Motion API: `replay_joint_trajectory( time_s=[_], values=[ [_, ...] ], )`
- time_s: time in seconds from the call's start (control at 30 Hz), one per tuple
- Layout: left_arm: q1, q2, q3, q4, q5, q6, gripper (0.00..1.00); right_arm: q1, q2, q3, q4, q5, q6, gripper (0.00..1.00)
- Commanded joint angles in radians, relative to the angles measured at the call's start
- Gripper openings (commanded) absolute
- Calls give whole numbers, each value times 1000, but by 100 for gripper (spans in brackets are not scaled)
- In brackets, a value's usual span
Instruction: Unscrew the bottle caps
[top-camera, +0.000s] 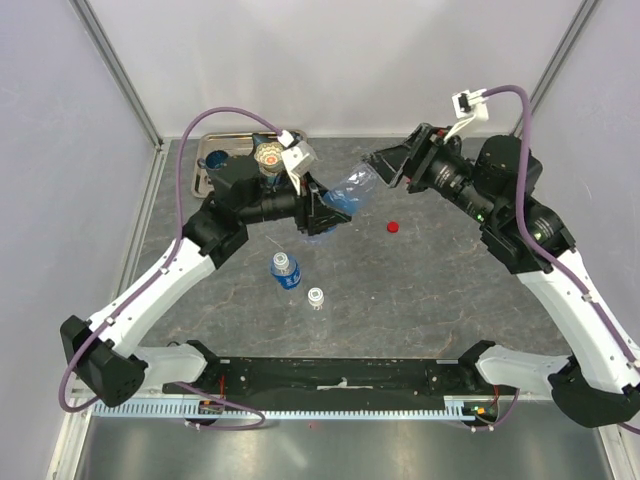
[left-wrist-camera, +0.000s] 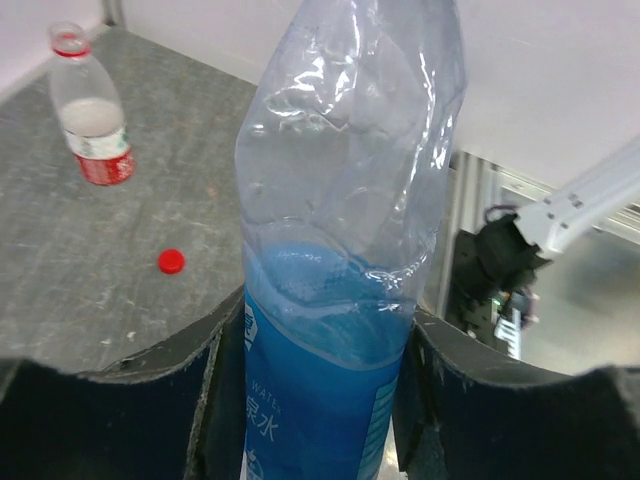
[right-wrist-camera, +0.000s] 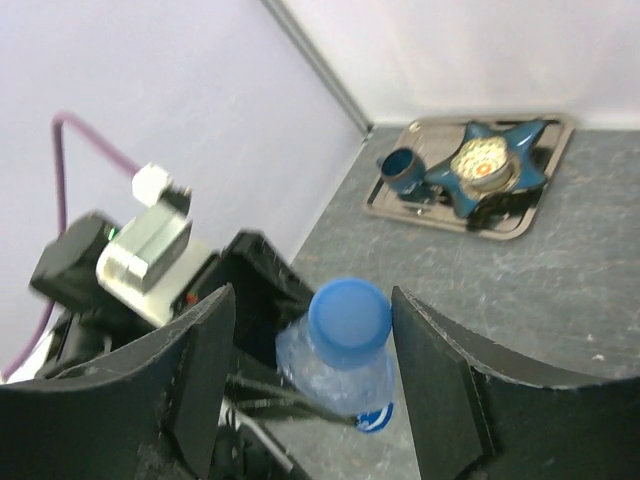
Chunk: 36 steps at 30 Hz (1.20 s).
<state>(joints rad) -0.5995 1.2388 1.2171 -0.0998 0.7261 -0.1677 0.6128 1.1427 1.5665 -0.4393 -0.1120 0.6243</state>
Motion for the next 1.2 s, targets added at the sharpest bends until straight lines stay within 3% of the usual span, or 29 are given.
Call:
replay_joint_trajectory(
  time_s=[0.0,0.17,0.37,0.73,1.17],
  values=[
    [-118,-50,-16,8,-387,128,50,1,-2,49,33,158,5,70],
    [-216,-65,-68,75,-647,163,48,1,37,56,17,201,12,67],
    [-282,-91,-111,135,-774,209,46,-1,51,40,4,225,6,64],
    [-304,-117,-136,166,-809,227,45,-1,69,7,-7,222,3,70],
    [-304,-107,-134,166,-807,223,45,5,74,-29,24,180,14,63]
  ],
)
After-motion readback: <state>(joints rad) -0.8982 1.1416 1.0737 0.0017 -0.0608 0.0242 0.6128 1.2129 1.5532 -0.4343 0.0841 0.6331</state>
